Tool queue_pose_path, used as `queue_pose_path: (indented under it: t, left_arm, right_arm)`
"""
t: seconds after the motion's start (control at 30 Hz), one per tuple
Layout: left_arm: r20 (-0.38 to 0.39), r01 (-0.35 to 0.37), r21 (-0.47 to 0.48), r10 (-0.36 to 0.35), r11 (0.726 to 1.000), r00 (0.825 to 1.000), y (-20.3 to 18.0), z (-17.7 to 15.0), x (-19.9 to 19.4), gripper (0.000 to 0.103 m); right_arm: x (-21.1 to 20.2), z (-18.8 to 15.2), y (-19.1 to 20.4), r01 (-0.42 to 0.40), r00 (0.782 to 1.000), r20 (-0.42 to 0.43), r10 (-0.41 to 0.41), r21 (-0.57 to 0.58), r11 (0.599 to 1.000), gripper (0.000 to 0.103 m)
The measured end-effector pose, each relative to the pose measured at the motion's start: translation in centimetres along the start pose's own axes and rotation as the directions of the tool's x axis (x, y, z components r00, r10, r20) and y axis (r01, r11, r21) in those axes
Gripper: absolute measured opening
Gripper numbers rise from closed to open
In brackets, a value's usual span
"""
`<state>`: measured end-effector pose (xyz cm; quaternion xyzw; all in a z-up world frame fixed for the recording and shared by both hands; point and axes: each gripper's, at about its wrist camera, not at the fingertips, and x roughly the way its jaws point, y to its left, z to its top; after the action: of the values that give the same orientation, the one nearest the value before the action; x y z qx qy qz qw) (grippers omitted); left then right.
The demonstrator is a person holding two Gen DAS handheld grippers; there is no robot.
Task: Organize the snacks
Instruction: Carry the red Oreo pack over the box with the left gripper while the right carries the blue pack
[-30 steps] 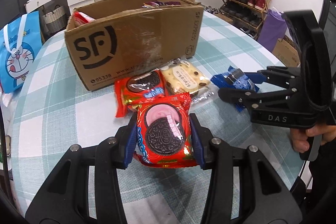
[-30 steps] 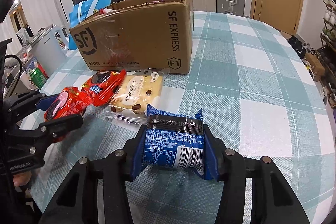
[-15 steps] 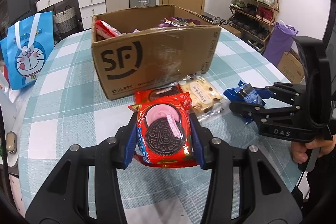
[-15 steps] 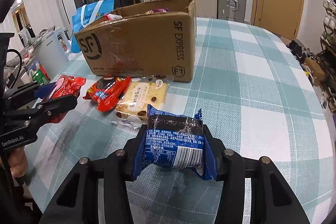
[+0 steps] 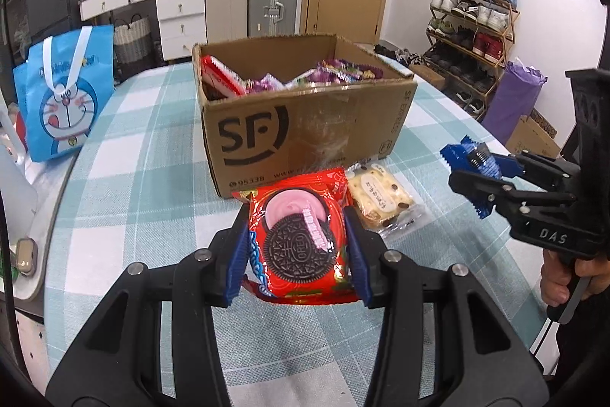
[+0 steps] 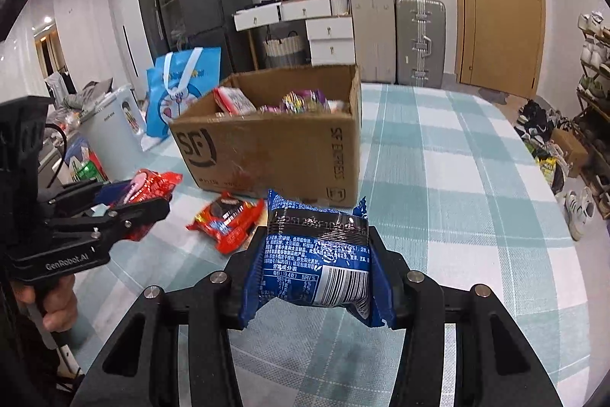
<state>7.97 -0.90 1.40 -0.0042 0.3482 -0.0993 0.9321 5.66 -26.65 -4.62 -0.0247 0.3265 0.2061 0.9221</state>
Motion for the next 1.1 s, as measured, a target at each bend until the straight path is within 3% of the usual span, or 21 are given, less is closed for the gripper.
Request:
queue_pose_path:
  t: [0.37,0.7,1.1]
  left_arm:
    - [0.064,-0.031,-0.014,0.031,0.999,0.997,0.9,1.6,-2.3,0.042]
    - [0.116,-0.065,-0.064,0.072,0.996,0.991,2.8,5.3,-2.9,0.042]
    - [0.133,-0.093,-0.085,0.104,0.992,0.986,3.8,9.2,-1.3,0.042]
  right_arm:
    - [-1.7,3.0,1.2,-0.027,0.996,0.082,0.028,-0.013,1.000,0.049]
    - [-1.0,6.6,1.7,-0.059,0.990,0.130,0.063,-0.033,0.998,0.049]
    - [1.5,10.9,1.8,-0.099,0.986,0.128,0.103,-0.037,0.994,0.049]
